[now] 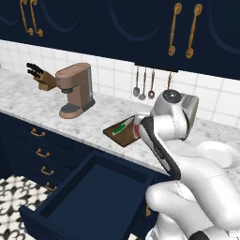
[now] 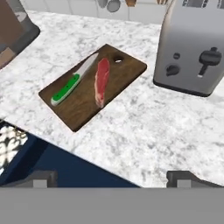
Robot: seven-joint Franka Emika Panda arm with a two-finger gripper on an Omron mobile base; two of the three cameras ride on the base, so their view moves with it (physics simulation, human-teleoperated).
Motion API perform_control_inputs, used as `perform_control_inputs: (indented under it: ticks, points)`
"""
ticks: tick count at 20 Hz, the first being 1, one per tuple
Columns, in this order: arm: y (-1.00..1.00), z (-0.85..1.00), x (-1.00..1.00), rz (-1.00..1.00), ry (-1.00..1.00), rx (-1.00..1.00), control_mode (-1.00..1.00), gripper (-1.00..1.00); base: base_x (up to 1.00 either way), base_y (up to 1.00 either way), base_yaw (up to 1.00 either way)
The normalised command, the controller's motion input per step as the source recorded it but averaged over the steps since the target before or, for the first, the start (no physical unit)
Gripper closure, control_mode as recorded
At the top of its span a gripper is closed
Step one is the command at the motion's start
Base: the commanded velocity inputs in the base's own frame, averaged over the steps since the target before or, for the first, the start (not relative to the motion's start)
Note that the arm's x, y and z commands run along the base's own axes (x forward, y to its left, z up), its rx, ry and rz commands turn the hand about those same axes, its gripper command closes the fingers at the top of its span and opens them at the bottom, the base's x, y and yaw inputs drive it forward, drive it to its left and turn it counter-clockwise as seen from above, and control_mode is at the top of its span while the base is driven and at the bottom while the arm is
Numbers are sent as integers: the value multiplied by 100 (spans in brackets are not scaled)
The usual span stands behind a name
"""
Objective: Pick up the knife from the drawer and place it on the cutting board. Then place the meat from the plate to the cutting board.
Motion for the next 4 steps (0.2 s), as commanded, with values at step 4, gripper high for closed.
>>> perform_control_inputs:
  ticks: [4]
  points:
    - [0, 56, -100, 0, -30, 0, -100, -100, 0, 0, 0]
